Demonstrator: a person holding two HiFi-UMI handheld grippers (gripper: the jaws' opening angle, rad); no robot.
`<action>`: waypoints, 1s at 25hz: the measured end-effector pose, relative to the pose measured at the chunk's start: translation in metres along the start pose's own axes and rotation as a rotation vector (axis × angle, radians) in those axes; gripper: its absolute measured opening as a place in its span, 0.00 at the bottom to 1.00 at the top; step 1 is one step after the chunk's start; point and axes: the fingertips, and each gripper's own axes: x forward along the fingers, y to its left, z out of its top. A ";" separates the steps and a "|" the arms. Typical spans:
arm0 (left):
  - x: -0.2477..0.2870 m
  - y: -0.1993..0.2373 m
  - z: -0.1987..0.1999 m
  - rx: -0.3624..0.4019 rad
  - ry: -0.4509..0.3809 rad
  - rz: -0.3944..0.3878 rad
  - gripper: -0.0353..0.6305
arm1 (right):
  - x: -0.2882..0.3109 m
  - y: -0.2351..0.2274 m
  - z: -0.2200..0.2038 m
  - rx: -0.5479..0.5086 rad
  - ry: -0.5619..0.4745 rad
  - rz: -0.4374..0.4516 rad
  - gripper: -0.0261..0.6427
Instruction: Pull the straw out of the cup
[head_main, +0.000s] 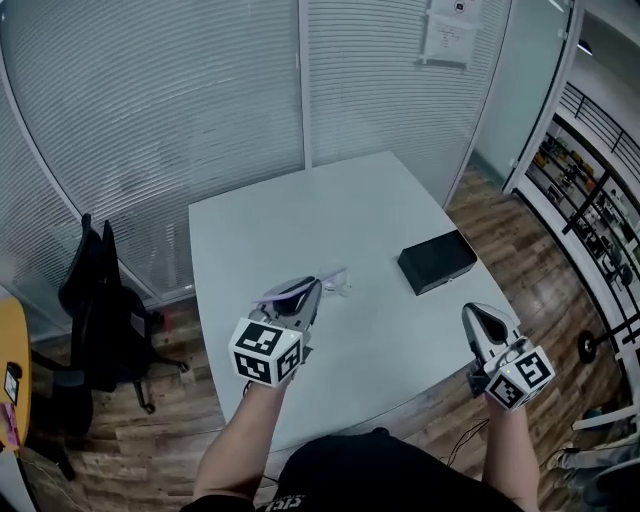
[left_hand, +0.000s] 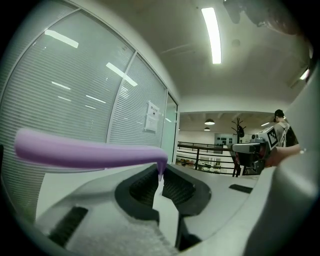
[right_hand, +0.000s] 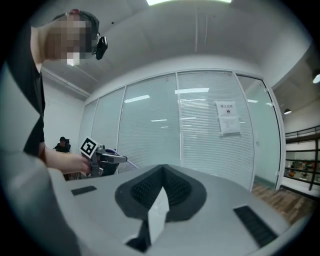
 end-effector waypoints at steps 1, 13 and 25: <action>0.005 -0.006 0.001 0.000 -0.001 0.000 0.11 | -0.007 -0.007 0.000 0.001 -0.006 -0.001 0.04; 0.046 -0.062 0.000 0.042 0.032 -0.034 0.11 | -0.042 -0.049 -0.021 -0.001 0.002 -0.037 0.04; 0.044 -0.063 -0.001 0.048 0.038 -0.017 0.11 | -0.039 -0.048 -0.022 -0.002 -0.003 -0.007 0.04</action>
